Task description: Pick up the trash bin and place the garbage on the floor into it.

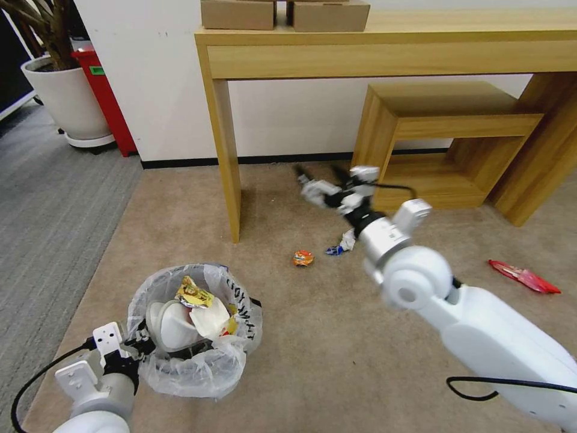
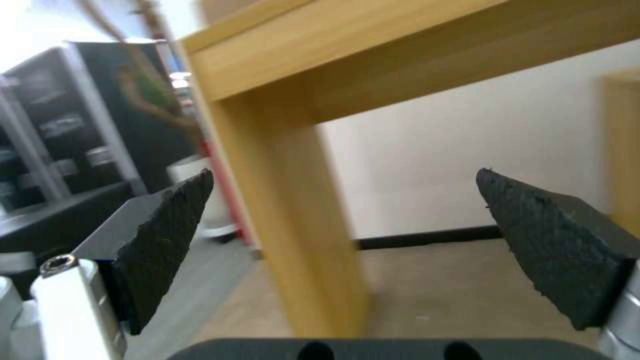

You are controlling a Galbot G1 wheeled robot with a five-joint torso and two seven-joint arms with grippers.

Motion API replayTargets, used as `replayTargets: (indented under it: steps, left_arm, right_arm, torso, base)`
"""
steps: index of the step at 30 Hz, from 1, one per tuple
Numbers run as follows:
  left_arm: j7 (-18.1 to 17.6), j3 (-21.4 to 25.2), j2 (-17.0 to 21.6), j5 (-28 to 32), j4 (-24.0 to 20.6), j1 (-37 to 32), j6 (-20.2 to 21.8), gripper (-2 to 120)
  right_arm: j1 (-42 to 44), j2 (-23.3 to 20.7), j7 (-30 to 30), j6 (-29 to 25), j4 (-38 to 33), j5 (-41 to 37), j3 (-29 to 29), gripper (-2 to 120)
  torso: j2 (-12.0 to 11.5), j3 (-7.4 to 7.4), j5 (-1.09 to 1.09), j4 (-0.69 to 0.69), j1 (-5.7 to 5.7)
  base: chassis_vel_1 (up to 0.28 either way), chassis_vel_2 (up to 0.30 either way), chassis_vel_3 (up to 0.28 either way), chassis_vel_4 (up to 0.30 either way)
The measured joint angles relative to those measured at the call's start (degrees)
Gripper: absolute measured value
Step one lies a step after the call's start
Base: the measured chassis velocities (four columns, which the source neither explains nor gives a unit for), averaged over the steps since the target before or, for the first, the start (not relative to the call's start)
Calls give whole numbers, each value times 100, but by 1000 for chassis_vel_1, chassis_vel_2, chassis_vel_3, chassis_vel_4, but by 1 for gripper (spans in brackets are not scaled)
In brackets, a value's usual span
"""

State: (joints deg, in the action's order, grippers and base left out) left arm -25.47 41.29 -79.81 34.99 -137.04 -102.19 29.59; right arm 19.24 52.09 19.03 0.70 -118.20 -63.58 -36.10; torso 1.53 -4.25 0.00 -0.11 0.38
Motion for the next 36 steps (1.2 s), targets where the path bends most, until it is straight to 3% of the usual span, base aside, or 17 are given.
replayTargets:
  steps: [11,12,14,15,17,25,36]
  left_arm:
    - [-9,10,38,51,19,48,3,1]
    - [-13,10,52,56,51,83,5,1]
    - [-13,10,52,57,53,86,5,1]
    - [-23,-17,69,59,87,151,20,1]
    - [-40,-56,72,62,120,227,52,1]
    - [-65,-72,186,115,174,304,75,1]
    - [-75,-72,270,187,205,427,88,1]
  right_arm:
    - [574,-178,-15,21,28,16,963,100]
    - [866,-257,-9,21,48,73,1450,100]
    - [882,-261,-8,20,49,77,1479,100]
    - [1216,-348,80,6,48,124,2097,100]
    - [1504,-413,181,9,54,151,2677,100]
    - [2356,-597,529,204,170,414,3934,100]
    - [3610,-653,718,268,223,1055,4886,100]
  torso:
    - [0,0,1,-2,0]
    - [0,0,1,-3,0]
    - [0,0,1,-3,0]
    - [0,0,1,-2,0]
    - [0,0,1,-2,0]
    - [0,0,0,-1,0]
    - [0,0,0,-2,0]
  base:
    - [0,0,0,0]
    - [0,0,0,0]
    - [0,0,0,0]
    - [0,0,0,0]
    - [0,0,0,0]
    - [0,0,0,0]
    - [0,0,0,0]
